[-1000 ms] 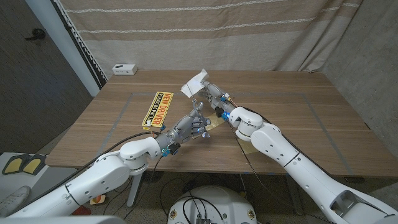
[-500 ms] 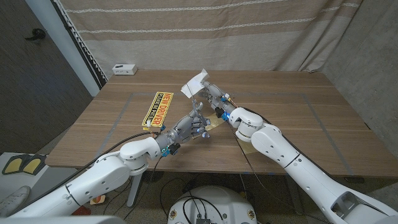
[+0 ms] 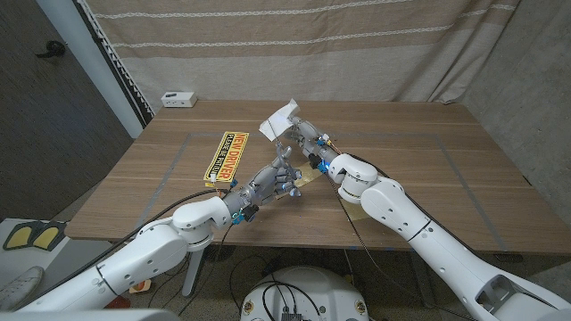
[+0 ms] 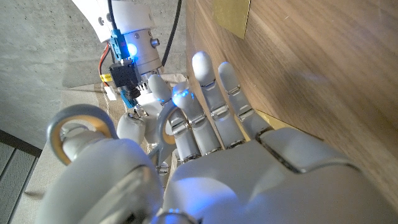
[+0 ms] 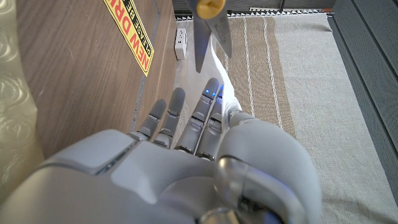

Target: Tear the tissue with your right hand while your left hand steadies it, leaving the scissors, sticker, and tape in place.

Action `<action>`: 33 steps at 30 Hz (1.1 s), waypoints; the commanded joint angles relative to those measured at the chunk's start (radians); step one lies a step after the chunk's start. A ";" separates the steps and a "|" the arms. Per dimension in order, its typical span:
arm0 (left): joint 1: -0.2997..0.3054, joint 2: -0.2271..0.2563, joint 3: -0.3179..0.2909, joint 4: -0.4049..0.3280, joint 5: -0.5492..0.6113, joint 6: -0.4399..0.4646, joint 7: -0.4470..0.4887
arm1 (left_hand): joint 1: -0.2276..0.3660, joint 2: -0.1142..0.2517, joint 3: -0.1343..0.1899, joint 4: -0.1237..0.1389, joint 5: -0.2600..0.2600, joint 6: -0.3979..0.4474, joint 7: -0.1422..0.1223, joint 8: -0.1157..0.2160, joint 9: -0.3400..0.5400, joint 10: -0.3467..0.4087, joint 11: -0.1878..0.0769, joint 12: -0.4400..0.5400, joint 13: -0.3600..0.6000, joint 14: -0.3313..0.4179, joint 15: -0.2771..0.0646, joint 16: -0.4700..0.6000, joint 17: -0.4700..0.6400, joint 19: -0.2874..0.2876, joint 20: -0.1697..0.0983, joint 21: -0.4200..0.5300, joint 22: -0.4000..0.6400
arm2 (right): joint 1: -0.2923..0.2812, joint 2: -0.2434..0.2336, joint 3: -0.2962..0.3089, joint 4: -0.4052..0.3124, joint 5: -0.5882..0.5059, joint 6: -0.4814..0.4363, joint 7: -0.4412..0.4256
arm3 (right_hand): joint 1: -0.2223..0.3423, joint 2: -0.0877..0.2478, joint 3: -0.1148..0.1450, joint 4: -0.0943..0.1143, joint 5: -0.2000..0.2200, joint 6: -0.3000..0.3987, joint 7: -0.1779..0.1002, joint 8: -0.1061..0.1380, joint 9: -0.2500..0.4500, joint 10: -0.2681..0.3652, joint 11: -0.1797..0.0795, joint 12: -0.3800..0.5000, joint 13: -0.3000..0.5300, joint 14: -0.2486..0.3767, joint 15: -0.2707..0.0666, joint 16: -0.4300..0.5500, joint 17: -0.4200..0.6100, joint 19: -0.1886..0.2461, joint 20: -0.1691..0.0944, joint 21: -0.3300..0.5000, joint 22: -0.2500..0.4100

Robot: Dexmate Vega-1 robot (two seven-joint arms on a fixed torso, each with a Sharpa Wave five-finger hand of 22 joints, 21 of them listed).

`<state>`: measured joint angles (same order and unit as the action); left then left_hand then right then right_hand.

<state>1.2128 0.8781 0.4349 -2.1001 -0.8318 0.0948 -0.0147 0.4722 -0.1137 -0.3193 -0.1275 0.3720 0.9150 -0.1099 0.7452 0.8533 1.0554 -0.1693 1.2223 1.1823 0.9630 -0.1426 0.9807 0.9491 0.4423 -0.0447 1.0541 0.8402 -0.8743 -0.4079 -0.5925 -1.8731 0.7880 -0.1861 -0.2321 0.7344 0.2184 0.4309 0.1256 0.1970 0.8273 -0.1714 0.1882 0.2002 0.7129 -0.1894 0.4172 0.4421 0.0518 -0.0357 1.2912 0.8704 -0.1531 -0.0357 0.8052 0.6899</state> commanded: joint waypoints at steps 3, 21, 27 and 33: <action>0.007 -0.010 0.002 0.008 0.004 -0.024 -0.008 | 0.035 0.101 0.036 0.015 0.029 0.115 0.095 0.000 -0.005 0.012 -0.007 0.015 0.017 0.002 -0.062 0.006 0.003 -0.005 -0.050 0.011 -0.003 | 0.000 -0.004 -0.004 -0.006 -0.004 -0.003 0.001 | 0.000 -0.003 0.006 0.000 0.010 0.012 -0.002 0.006 0.001 0.011 -0.001 -0.002 0.003 0.008 -0.175 0.009 -0.004 0.002 -0.016 0.008 0.000; 0.010 -0.026 0.006 0.021 0.006 -0.056 -0.025 | 0.074 0.294 0.087 0.062 0.048 0.138 0.090 0.006 -0.010 0.015 -0.010 0.036 0.026 0.002 -0.068 0.015 0.024 -0.025 -0.061 0.032 -0.002 | 0.001 -0.005 -0.002 -0.012 0.003 -0.015 -0.005 | -0.001 -0.003 0.004 0.000 0.009 0.014 -0.003 0.005 0.001 0.013 -0.001 -0.004 0.004 0.010 -0.174 0.022 -0.015 0.004 -0.016 0.013 -0.008; 0.009 -0.029 0.011 0.030 0.008 -0.067 -0.041 | 0.213 0.336 0.288 0.101 0.077 0.085 0.083 0.015 0.029 -0.040 -0.002 0.070 0.045 -0.039 -0.069 0.018 0.066 -0.040 -0.050 0.028 0.008 | 0.002 -0.007 -0.003 -0.014 0.003 -0.020 -0.008 | -0.002 -0.003 0.004 0.001 0.009 0.014 -0.004 0.005 0.001 0.014 0.001 -0.005 0.004 0.011 -0.174 0.025 -0.018 0.005 -0.015 0.014 -0.011; 0.004 -0.023 0.013 0.030 0.005 -0.064 -0.058 | 0.242 0.312 0.461 0.202 0.060 0.003 0.060 0.050 0.125 -0.076 -0.025 0.072 0.014 -0.069 -0.068 0.015 0.087 -0.030 -0.052 -0.007 0.024 | 0.004 -0.002 0.000 -0.007 0.003 -0.019 -0.016 | -0.002 -0.003 0.003 0.001 0.009 0.014 -0.004 0.004 0.001 0.017 0.001 -0.005 0.003 0.011 -0.174 0.030 -0.023 0.004 -0.017 0.016 -0.013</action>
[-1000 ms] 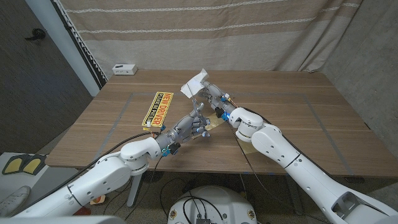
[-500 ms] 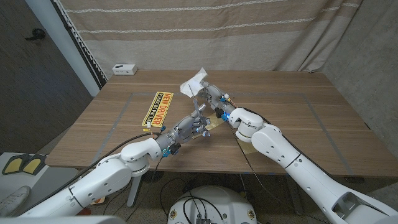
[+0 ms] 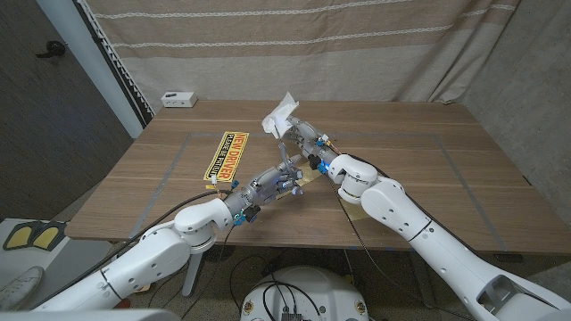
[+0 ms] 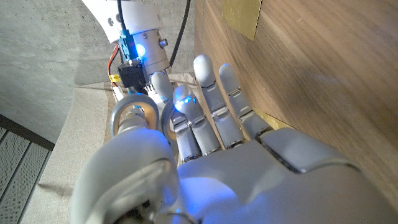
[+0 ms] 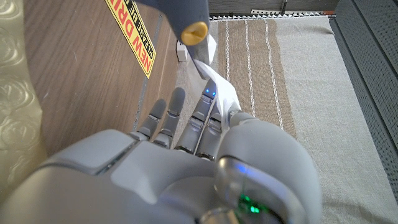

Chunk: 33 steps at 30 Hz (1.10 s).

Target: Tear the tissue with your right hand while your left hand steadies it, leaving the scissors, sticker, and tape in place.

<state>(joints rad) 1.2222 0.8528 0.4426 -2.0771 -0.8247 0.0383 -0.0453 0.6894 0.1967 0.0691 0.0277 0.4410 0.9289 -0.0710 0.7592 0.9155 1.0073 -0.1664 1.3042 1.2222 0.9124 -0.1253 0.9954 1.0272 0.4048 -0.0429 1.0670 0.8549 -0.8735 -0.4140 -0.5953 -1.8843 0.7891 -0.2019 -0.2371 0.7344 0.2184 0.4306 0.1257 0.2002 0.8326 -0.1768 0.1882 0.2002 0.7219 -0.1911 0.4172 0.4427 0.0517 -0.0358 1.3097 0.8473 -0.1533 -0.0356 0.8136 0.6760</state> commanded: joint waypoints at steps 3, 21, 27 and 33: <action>0.000 0.006 0.003 0.003 -0.003 -0.009 -0.027 | 0.022 -0.007 0.091 0.067 -0.012 -0.040 0.006 0.047 0.096 -0.034 -0.035 -0.012 -0.025 -0.025 -0.087 0.001 0.016 0.010 -0.060 -0.034 0.010 | 0.003 0.006 0.006 0.007 -0.004 0.001 -0.020 | -0.003 -0.003 0.003 0.001 0.006 0.009 0.002 0.004 0.001 0.007 0.002 -0.007 0.003 0.011 -0.174 0.013 -0.001 0.004 -0.016 0.008 -0.001; 0.029 0.029 -0.014 -0.006 -0.005 -0.050 -0.058 | 0.025 -0.029 0.136 0.104 -0.023 -0.062 0.000 0.079 0.160 -0.025 -0.034 -0.037 -0.046 -0.030 -0.087 -0.003 0.022 0.017 -0.070 -0.059 0.030 | 0.011 0.031 0.021 0.043 -0.028 0.001 -0.088 | -0.004 -0.002 0.004 0.002 0.006 0.007 0.002 0.003 0.001 0.008 0.005 -0.009 0.004 0.009 -0.174 0.024 -0.013 0.002 -0.015 0.011 -0.009; 0.032 0.031 -0.018 -0.003 -0.007 -0.058 -0.066 | 0.023 -0.035 0.149 0.114 -0.027 -0.066 0.000 0.090 0.179 -0.021 -0.028 -0.043 -0.049 -0.025 -0.087 -0.002 0.023 0.020 -0.071 -0.066 0.040 | 0.007 0.035 0.023 0.035 -0.020 -0.014 -0.104 | -0.003 -0.002 0.004 0.001 0.006 0.008 0.005 0.003 0.001 0.008 0.004 -0.011 0.004 0.009 -0.174 0.028 -0.018 0.002 -0.015 0.013 -0.012; 0.029 0.027 -0.015 0.001 -0.002 -0.068 -0.074 | 0.021 -0.040 0.160 0.121 -0.030 -0.075 0.004 0.102 0.206 -0.020 -0.027 -0.040 -0.039 -0.025 -0.087 -0.004 0.023 0.025 -0.071 -0.072 0.050 | 0.009 0.028 0.025 0.034 -0.031 -0.020 -0.114 | -0.003 -0.002 0.005 0.001 0.006 0.009 0.005 0.004 0.001 0.009 0.006 -0.011 0.005 0.010 -0.174 0.032 -0.022 0.001 -0.015 0.015 -0.014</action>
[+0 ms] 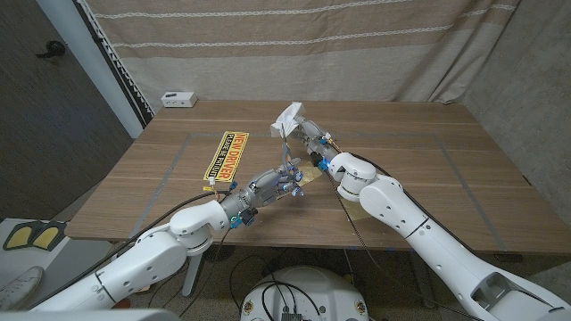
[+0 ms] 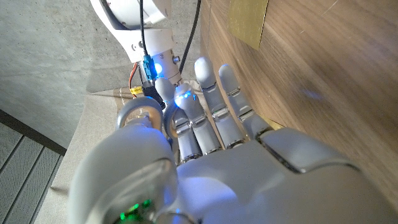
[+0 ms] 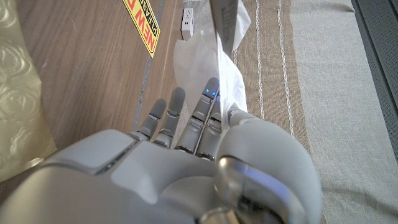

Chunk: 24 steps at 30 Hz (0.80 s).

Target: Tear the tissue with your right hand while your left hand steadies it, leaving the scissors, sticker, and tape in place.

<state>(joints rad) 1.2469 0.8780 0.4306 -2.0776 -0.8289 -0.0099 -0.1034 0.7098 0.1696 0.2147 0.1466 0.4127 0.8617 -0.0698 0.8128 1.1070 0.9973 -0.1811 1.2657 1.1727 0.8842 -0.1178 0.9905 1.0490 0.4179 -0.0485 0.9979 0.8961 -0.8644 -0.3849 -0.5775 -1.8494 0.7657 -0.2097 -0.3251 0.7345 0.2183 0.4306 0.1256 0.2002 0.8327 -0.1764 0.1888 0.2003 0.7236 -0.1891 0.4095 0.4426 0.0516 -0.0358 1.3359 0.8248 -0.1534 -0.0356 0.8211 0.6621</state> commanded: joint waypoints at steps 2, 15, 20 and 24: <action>0.004 0.000 -0.001 0.001 0.003 -0.020 -0.015 | 0.001 -0.013 0.018 0.002 -0.004 -0.005 0.002 0.046 0.009 -0.010 -0.011 -0.002 0.013 0.005 -0.094 0.001 0.001 0.012 -0.066 -0.005 0.009 | 0.000 -0.002 0.007 -0.002 -0.011 -0.013 -0.027 | -0.003 -0.002 0.005 0.001 0.006 0.009 0.004 0.003 0.001 0.007 0.003 -0.004 0.005 0.010 -0.174 0.006 0.000 0.001 -0.015 0.008 -0.001; 0.006 -0.013 0.003 0.002 0.000 -0.018 0.002 | 0.008 -0.018 0.027 -0.010 -0.018 0.008 -0.006 0.035 -0.015 -0.005 -0.024 0.000 0.022 0.004 -0.095 -0.001 0.000 0.010 -0.071 0.002 0.012 | -0.011 -0.018 0.007 -0.028 -0.016 -0.006 -0.012 | -0.003 -0.002 0.005 0.001 0.007 0.010 0.004 0.003 0.001 0.009 0.002 -0.006 0.005 0.010 -0.174 0.015 -0.009 0.001 -0.012 0.011 -0.007; 0.009 -0.020 0.005 0.006 -0.003 -0.012 0.017 | 0.024 -0.027 0.028 -0.032 -0.045 0.046 -0.003 -0.012 -0.116 -0.009 -0.024 -0.062 -0.051 -0.001 -0.097 -0.006 -0.005 0.006 -0.072 0.015 -0.001 | -0.017 -0.027 -0.001 -0.050 -0.031 -0.004 -0.012 | -0.003 -0.003 0.005 0.001 0.007 0.013 0.005 0.004 0.001 0.012 0.001 -0.005 0.006 0.011 -0.174 0.018 -0.012 -0.001 -0.012 0.012 -0.009; 0.009 -0.021 0.007 0.002 0.004 -0.007 0.029 | 0.024 -0.111 -0.009 -0.055 -0.066 0.065 -0.012 -0.049 -0.187 0.005 -0.027 -0.080 -0.070 0.002 -0.095 -0.007 -0.010 0.012 -0.079 0.019 -0.016 | -0.018 -0.030 -0.006 -0.055 -0.033 -0.008 -0.007 | -0.003 -0.002 0.005 0.001 0.006 0.015 0.006 0.004 0.001 0.014 0.006 -0.006 0.005 0.012 -0.174 0.022 -0.015 -0.001 -0.011 0.013 -0.011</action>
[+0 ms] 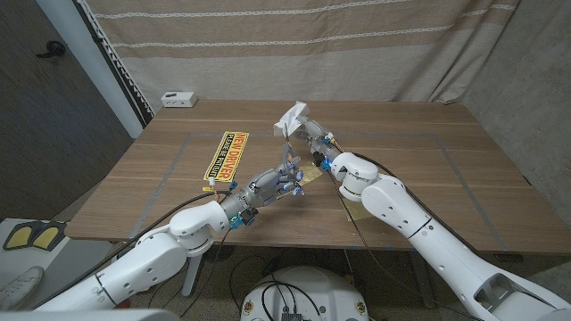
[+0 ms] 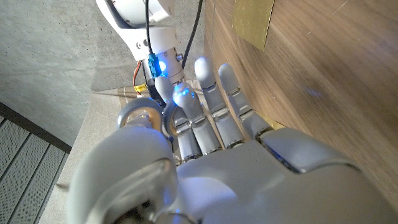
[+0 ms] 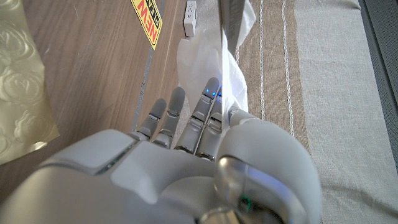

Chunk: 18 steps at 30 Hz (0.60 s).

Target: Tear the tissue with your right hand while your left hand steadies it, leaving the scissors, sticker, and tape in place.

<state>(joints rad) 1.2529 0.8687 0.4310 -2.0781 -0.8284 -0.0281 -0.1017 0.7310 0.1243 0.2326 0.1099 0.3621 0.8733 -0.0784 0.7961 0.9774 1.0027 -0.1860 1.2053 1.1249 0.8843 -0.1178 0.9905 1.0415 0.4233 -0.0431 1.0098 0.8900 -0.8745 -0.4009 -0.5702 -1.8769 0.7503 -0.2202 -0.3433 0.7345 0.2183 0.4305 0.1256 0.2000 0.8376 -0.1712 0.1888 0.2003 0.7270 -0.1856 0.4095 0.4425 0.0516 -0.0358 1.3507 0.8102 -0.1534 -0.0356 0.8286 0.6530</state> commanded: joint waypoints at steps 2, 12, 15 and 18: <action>0.004 -0.013 0.007 0.000 0.011 0.012 0.037 | 0.000 -0.100 -0.046 -0.024 -0.019 0.070 0.002 -0.051 -0.095 0.005 -0.022 -0.036 -0.041 0.005 -0.095 -0.012 -0.011 0.006 -0.089 0.012 -0.012 | -0.008 -0.016 -0.016 -0.029 -0.021 0.002 0.015 | -0.003 -0.003 0.006 0.001 0.007 0.010 0.001 0.004 0.001 0.011 -0.002 -0.006 0.005 0.013 -0.174 0.009 -0.003 -0.001 -0.011 0.007 -0.003; 0.011 -0.009 0.006 -0.008 0.021 0.012 0.051 | -0.005 -0.241 -0.134 -0.047 -0.008 0.120 0.010 -0.137 -0.237 0.035 -0.024 -0.033 -0.030 0.031 -0.096 -0.013 -0.024 0.005 -0.093 0.024 -0.024 | -0.007 -0.016 -0.026 -0.035 -0.042 0.003 0.011 | -0.003 -0.003 0.006 0.001 0.006 0.011 0.001 0.004 0.001 0.012 -0.001 -0.009 0.004 0.014 -0.174 0.017 -0.010 -0.002 -0.011 0.009 -0.008; 0.014 -0.003 0.004 -0.017 0.028 0.024 0.069 | -0.007 -0.254 -0.155 -0.045 0.006 0.134 0.012 -0.164 -0.278 0.032 -0.024 -0.039 -0.030 0.033 -0.096 -0.014 -0.025 0.006 -0.092 0.028 -0.028 | -0.008 -0.020 -0.042 -0.050 -0.078 0.005 -0.003 | -0.003 -0.003 0.006 0.000 0.006 0.011 0.002 0.004 0.001 0.012 0.002 -0.009 0.005 0.014 -0.174 0.019 -0.012 -0.003 -0.010 0.010 -0.009; 0.017 -0.007 0.003 -0.020 0.027 0.029 0.084 | -0.014 -0.261 -0.170 -0.041 0.014 0.146 0.012 -0.177 -0.301 0.039 -0.022 -0.052 -0.051 0.036 -0.095 -0.017 -0.030 0.006 -0.093 0.031 -0.029 | -0.007 -0.021 -0.050 -0.053 -0.090 0.005 0.002 | -0.003 -0.003 0.006 0.000 0.006 0.011 0.001 0.003 0.001 0.013 0.002 -0.009 0.005 0.014 -0.174 0.021 -0.014 -0.003 -0.009 0.011 -0.010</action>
<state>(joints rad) 1.2611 0.8594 0.4366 -2.0821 -0.8100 -0.0157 -0.0543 0.7172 -0.1250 0.0722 0.0663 0.3670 1.0042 -0.0679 0.6258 0.6896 1.0259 -0.2094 1.1570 1.0795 0.9079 -0.1233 0.9795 1.0120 0.4232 -0.0431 1.0328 0.8611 -0.8813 -0.4162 -0.5952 -1.9112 0.7102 -0.2176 -0.3356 0.7345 0.2183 0.4304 0.1255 0.1981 0.8375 -0.1712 0.1887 0.2003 0.7288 -0.1838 0.4026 0.4424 0.0516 -0.0358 1.3648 0.7963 -0.1534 -0.0356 0.8324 0.6438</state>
